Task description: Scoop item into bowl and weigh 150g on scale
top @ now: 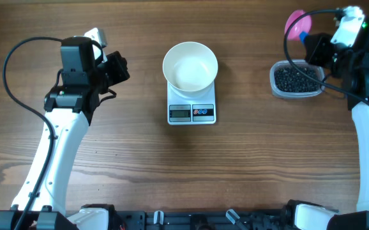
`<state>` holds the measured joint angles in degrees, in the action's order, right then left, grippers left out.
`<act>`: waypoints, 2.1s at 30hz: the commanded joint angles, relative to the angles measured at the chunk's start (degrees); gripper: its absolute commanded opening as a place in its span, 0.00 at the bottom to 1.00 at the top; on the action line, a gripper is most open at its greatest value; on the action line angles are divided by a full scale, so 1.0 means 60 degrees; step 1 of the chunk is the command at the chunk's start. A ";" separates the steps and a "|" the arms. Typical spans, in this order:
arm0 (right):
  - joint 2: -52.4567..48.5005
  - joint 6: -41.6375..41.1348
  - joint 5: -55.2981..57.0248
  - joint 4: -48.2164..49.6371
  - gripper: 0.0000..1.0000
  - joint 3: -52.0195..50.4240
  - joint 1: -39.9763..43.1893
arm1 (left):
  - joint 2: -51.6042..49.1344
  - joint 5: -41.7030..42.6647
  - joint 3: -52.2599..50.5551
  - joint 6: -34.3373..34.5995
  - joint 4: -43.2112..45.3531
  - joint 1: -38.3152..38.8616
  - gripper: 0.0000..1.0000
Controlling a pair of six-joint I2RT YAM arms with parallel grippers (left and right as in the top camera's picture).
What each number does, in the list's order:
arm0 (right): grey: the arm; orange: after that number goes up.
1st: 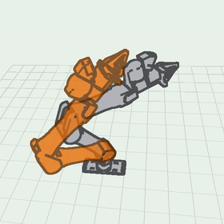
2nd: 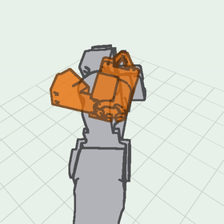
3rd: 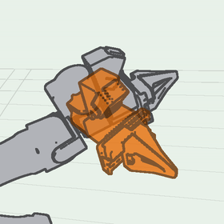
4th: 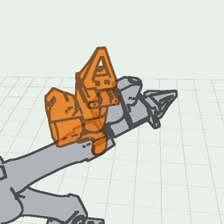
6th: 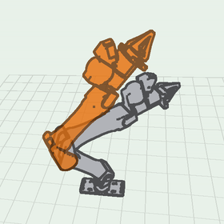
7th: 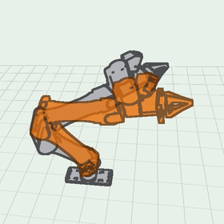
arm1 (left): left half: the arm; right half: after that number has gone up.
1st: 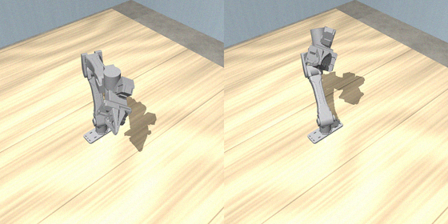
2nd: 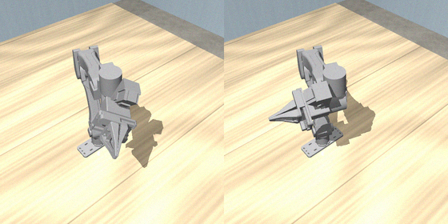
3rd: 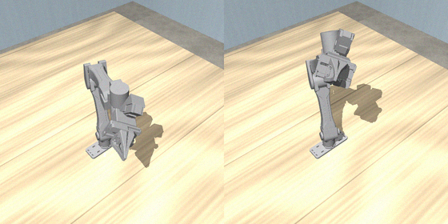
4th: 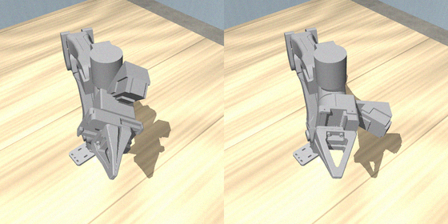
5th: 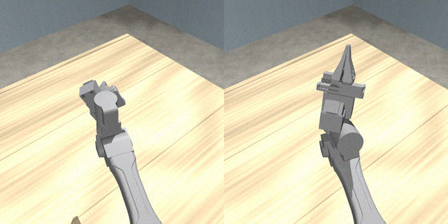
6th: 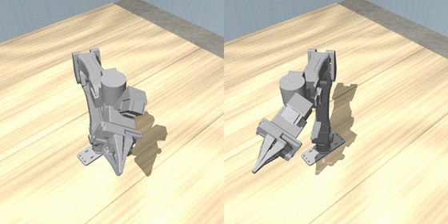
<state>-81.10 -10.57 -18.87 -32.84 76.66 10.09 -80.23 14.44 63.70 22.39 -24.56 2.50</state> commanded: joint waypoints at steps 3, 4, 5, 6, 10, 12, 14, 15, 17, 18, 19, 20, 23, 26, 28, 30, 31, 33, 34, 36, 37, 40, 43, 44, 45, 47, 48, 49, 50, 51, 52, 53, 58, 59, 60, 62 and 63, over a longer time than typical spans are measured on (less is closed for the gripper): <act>-0.0029 -0.1115 0.0783 0.1086 0.04 0.0204 0.0022 | 0.0175 -0.0470 0.0040 0.0091 0.0572 -0.0040 0.04; -0.0058 -0.1392 0.0973 0.1333 0.04 0.0204 0.0022 | 0.0175 -0.0852 0.0040 0.0095 0.0659 -0.0040 0.04; -0.0087 -0.1603 0.1147 0.1515 0.04 0.0204 0.0022 | 0.0175 -0.1180 0.0040 0.0095 0.0790 -0.0040 0.04; -0.0127 -0.1854 0.1224 0.1585 0.04 0.0204 0.0022 | 0.0175 -0.1304 0.0040 0.0095 0.0947 -0.0040 0.04; -0.0266 -0.2415 0.1370 0.1220 0.04 0.0208 0.0069 | 0.0120 -0.1606 0.0036 0.0087 0.1169 -0.0076 0.04; -0.0273 -0.2532 0.1483 0.0991 0.04 0.0208 0.0153 | 0.0091 -0.1606 0.0036 0.0087 0.1166 -0.0084 0.04; -0.0273 -0.3034 0.1512 0.0929 0.04 0.0208 0.0295 | -0.0033 -0.1596 0.0036 0.0087 0.1169 -0.0080 0.04; -0.0280 -0.3308 0.1512 0.0933 0.04 0.0208 0.0404 | -0.0168 -0.1596 0.0036 0.0080 0.1166 -0.0055 0.04; -0.0306 -0.3687 0.1515 0.0805 0.04 0.0208 0.0532 | -0.0419 -0.1606 0.0036 -0.0084 0.1217 -0.0036 0.04; -0.0328 -0.4098 0.1643 0.0714 0.04 0.0208 0.0557 | -0.0590 -0.1606 0.0036 -0.0441 0.1333 -0.0036 0.04; -0.0331 -0.4364 0.1763 0.0707 0.04 0.0208 0.0557 | -0.0718 -0.1606 0.0036 -0.0688 0.1457 -0.0036 0.04; -0.0375 -0.4670 0.1923 0.0790 0.04 0.0208 0.0557 | -0.0834 -0.1606 0.0036 -0.0732 0.1596 -0.0036 0.04; -0.0550 -0.5278 0.1934 0.0495 0.04 0.0208 0.0608 | -0.1078 -0.1712 0.0036 -0.0721 0.1953 -0.0047 0.04; -0.0688 -0.5344 0.1938 0.0098 0.04 0.0208 0.0608 | -0.1169 -0.1836 0.0036 -0.0565 0.2361 -0.0076 0.04; -0.0718 -0.5340 0.1902 0.0106 0.04 0.0208 0.0608 | -0.1169 -0.2138 0.0036 -0.0146 0.2499 -0.0091 0.04; -0.0718 -0.5370 0.1785 0.0055 0.04 0.0208 0.0605 | -0.1169 -0.2135 0.0036 -0.0157 0.2524 -0.0091 0.04; -0.0718 -0.5286 0.1679 -0.0015 0.04 0.0208 0.0605 | -0.1169 -0.2135 0.0036 -0.0157 0.2528 -0.0091 0.04; -0.0718 -0.4736 0.1639 -0.0175 0.04 0.0208 0.0605 | -0.1169 -0.2127 0.0036 -0.0153 0.2532 -0.0091 0.04; -0.0714 -0.4510 0.1610 -0.0222 0.04 0.0208 0.0605 | -0.1166 -0.2051 0.0040 -0.0153 0.2539 -0.0084 0.04; -0.0718 -0.3544 0.1581 -0.0160 0.04 0.0208 0.0608 | -0.1111 -0.1486 0.0051 -0.0175 0.2823 0.0080 0.04; -0.0714 -0.2758 0.1606 -0.0171 0.04 0.0251 0.0612 | -0.1045 -0.1497 0.0066 -0.0601 0.2805 0.0390 0.04; -0.0608 -0.1650 0.1486 -0.0911 0.04 0.0463 0.0608 | -0.0973 -0.1443 0.0066 -0.0623 0.2473 0.1096 0.04; -0.0186 -0.0262 0.1056 -0.1512 0.04 0.0510 0.0608 | -0.0860 -0.1268 0.0066 -0.0590 0.1668 0.2280 0.04; -0.0084 0.0018 0.1053 -0.1745 0.04 0.0510 0.0608 | -0.0856 -0.1268 0.0066 -0.0590 0.1457 0.2579 0.04; -0.0026 0.0288 0.1056 -0.1989 0.04 0.0510 0.0608 | -0.0856 -0.1271 0.0066 -0.0590 0.1133 0.2903 0.04; 0.0000 0.0688 0.1053 -0.2586 0.04 0.0510 0.0608 | -0.0860 -0.1282 0.0062 -0.0590 0.0124 0.3501 0.04; 0.0000 0.0827 0.1060 -0.2794 0.04 0.0506 0.0608 | -0.0860 -0.1282 0.0062 -0.0590 -0.0342 0.3668 0.04; 0.0000 0.0965 0.1038 -0.2943 0.04 0.0506 0.0608 | -0.0860 -0.1311 0.0062 -0.0590 -0.0863 0.3843 0.04; 0.0000 0.1220 0.0900 -0.3122 0.04 0.0506 0.0608 | -0.0860 -0.1311 0.0062 -0.0685 -0.1541 0.4069 0.04; 0.0000 0.1297 0.0845 -0.3202 0.04 0.0506 0.0608 | -0.0860 -0.1319 0.0062 -0.0798 -0.2047 0.4229 0.04; 0.0000 0.1257 0.0831 -0.3224 0.04 0.0506 0.0608 | -0.0860 -0.1315 0.0058 -0.0980 -0.2510 0.4371 0.04; 0.0000 0.1257 0.0714 -0.3213 0.04 0.0506 0.0608 | -0.0856 -0.1311 0.0044 -0.1198 -0.2871 0.4452 0.04; -0.0004 0.1253 -0.0062 -0.3038 0.04 0.0506 0.0608 | 0.0277 -0.1206 -0.0605 -0.1909 -0.3082 0.4262 0.04; -0.0004 0.1257 -0.0087 -0.3042 0.04 0.0506 0.0608 | 0.0739 -0.1013 -0.0823 -0.2124 -0.2991 0.4142 0.04; -0.0004 0.1253 -0.0084 -0.3042 0.04 0.0499 0.0608 | 0.1297 -0.0780 -0.1118 -0.2335 -0.2849 0.3989 0.04; -0.0007 0.1249 -0.0084 -0.3038 0.04 0.0499 0.0608 | 0.2612 0.0033 -0.1934 -0.2998 -0.2393 0.3395 0.04; -0.0007 0.1253 -0.0084 -0.3034 0.04 0.0499 0.0608 | 0.3173 0.0481 -0.2361 -0.3195 -0.2040 0.3042 0.04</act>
<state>-82.00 -4.16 -17.87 -51.44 78.26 13.34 -70.72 9.52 55.66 9.76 -40.36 25.65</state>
